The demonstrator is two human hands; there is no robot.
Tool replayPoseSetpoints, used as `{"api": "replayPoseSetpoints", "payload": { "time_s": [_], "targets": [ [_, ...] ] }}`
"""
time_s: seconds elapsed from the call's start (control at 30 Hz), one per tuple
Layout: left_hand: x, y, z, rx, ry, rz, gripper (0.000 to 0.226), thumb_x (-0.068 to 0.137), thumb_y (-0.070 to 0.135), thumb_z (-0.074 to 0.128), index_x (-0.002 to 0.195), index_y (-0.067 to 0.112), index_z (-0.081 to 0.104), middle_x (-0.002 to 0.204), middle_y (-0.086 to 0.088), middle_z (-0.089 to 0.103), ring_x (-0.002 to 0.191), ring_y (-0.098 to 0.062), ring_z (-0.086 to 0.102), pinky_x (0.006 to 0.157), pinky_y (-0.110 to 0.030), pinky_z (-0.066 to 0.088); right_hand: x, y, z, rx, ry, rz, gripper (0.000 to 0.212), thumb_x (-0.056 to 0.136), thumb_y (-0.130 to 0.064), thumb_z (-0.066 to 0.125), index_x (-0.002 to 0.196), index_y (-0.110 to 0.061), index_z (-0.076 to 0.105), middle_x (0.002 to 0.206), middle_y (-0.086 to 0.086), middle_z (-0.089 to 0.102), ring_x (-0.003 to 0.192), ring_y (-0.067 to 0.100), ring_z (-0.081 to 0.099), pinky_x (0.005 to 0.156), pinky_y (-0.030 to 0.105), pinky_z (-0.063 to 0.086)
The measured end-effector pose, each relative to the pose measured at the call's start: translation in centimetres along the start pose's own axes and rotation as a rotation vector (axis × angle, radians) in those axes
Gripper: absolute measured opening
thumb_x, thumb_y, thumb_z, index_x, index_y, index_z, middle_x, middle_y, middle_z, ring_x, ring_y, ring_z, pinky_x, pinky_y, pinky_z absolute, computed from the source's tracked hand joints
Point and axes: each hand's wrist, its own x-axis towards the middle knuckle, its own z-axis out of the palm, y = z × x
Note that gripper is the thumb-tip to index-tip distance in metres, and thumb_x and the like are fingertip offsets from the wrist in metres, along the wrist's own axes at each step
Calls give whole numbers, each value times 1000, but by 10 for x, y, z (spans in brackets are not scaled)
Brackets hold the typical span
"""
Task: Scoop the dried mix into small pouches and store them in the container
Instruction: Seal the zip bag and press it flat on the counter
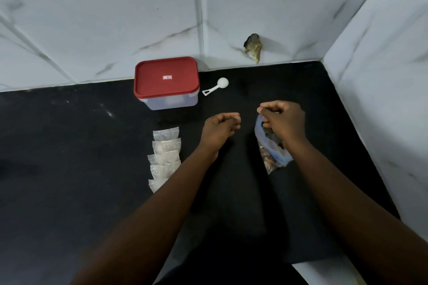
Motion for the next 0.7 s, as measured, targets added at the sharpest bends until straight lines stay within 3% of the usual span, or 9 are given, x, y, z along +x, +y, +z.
{"api": "replayPoseSetpoints", "payload": {
  "time_s": [0.13,0.37,0.43,0.5,0.6,0.7],
  "targets": [
    [-2,-13,27,63,-17,-19,9,96,17,70,102,22,73,104,-1,77,94,-12,72,87,-29,59,-5,31,-39,-262,57,-82,11,89,-19,75,99,-20,79,91,-10,75,81,0,69,79,21,56],
    [-2,-34,68,141,54,-167,10,95,20,69,102,14,70,112,-18,73,90,-20,69,79,-33,62,-12,68,-61,-209,72,233,41,94,-24,69,133,-12,63,128,5,67,117,20,62,93,27,46],
    [-3,-36,74,135,60,-196,15,95,19,69,107,11,70,113,-17,73,95,-23,72,76,-32,62,-13,73,-61,-131,20,365,45,94,-28,69,136,-15,61,129,6,65,116,22,63,98,36,53],
    [-6,-36,79,101,67,-213,15,96,17,68,109,10,69,112,-16,72,102,-26,73,76,-32,62,-16,74,-59,-80,-37,418,37,94,-25,68,130,-17,65,115,5,67,104,21,66,94,44,58],
    [-10,-34,81,70,68,-217,13,97,13,67,109,10,68,114,-17,72,102,-27,73,80,-34,63,-18,73,-58,-43,-63,384,31,94,-16,66,126,-17,68,110,3,69,93,16,67,87,39,60],
    [-16,-33,75,62,75,-217,11,98,8,63,108,12,65,114,-15,71,101,-24,73,73,-30,62,-20,71,-56,-44,-89,338,33,94,-13,65,126,-19,67,114,3,69,96,15,67,84,37,60]
  ]
}}
